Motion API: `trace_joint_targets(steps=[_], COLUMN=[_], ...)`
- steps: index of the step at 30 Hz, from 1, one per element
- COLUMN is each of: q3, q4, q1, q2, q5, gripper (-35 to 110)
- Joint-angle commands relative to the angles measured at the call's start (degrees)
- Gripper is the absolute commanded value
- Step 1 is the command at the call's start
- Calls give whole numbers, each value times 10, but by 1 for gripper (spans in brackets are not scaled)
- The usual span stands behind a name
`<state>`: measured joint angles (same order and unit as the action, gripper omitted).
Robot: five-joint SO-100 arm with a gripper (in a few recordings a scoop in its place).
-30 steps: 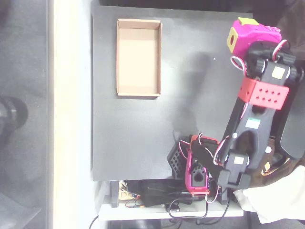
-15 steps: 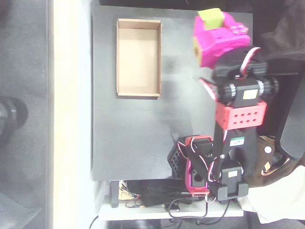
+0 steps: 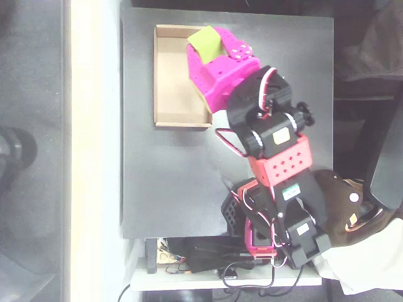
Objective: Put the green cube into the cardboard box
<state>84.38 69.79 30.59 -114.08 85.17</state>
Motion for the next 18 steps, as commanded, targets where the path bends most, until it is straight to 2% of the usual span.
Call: trace_joint_targets(steps=[1,18], q3=[3,3], q4=[-5,-6], q1=[21,22], q2=[12,232], q5=[4,10], gripper=[3,3])
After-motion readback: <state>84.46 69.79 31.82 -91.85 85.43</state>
